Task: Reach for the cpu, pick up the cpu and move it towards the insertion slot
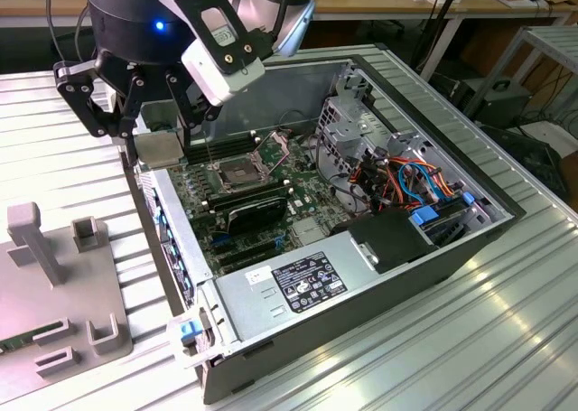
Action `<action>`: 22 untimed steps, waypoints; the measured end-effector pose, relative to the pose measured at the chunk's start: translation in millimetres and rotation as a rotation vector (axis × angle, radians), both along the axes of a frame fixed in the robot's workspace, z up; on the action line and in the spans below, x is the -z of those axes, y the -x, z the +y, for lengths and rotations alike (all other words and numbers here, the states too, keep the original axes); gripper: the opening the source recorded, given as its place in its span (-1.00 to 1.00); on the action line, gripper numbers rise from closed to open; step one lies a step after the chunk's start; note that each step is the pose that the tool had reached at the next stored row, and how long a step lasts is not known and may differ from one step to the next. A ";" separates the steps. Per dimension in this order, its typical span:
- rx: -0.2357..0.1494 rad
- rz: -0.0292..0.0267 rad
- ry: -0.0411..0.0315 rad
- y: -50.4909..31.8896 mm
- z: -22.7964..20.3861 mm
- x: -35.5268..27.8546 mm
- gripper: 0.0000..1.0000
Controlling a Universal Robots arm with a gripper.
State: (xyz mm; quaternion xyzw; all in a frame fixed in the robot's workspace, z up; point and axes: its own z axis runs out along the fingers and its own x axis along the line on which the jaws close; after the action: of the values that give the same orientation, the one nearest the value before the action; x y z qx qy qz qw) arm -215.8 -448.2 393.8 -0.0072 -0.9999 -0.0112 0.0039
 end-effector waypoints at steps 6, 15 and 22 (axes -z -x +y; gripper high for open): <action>0.000 0.0000 -0.0001 -1.0 0.1 0.0 0.10; 0.000 0.0000 0.0000 -27.7 12.8 0.1 0.10; 0.000 0.0000 0.0000 -43.1 23.2 0.2 0.10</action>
State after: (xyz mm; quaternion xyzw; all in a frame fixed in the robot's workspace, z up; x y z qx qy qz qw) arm -172.7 -425.0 393.6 -0.0072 -0.9999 -0.0112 0.0039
